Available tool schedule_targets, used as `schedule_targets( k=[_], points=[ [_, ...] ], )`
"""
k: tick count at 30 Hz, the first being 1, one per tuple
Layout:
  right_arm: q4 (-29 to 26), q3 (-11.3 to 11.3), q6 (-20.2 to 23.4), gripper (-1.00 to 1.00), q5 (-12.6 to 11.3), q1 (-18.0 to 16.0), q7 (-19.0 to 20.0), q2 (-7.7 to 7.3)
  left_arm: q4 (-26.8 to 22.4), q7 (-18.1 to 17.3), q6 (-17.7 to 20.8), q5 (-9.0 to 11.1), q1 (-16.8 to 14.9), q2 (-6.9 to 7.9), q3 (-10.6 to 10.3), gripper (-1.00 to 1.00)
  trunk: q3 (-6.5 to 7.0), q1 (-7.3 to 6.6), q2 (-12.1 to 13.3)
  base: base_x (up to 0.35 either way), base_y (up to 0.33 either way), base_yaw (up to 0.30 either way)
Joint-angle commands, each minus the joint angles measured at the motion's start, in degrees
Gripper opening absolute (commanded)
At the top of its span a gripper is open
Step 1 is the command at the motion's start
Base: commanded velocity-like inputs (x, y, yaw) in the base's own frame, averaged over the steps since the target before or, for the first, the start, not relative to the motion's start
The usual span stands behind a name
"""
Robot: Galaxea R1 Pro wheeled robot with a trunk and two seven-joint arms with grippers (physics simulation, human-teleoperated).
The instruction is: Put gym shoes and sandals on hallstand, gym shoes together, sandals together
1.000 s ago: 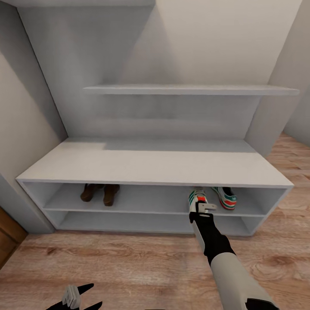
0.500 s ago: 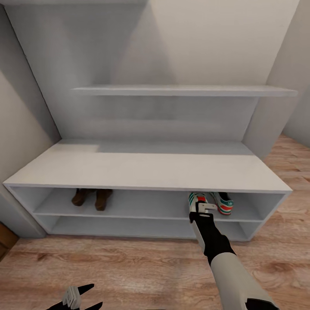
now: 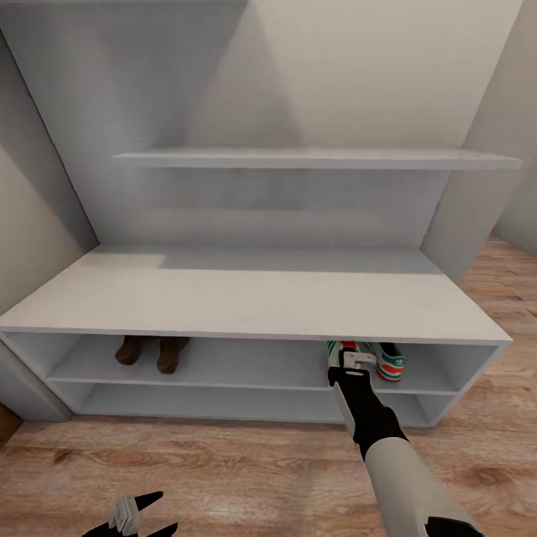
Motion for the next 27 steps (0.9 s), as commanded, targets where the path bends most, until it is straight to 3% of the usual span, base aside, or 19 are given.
schedule_targets(
  k=[1,27],
  points=[
    [-0.1,-0.2,0.4,-1.00,0.6,0.0,0.1,0.07,0.0,-0.2,-0.3,0.0,0.0,0.00,0.1,1.00,-0.05,0.01,0.0,0.139,-0.057,0.000],
    [-0.3,-0.3,0.5,-1.00,0.6,0.0,0.1,0.07,0.0,-0.2,-0.3,0.0,0.0,-0.08,0.1,1.00,-0.05,0.01,0.0,0.056,-0.006,0.000]
  ],
)
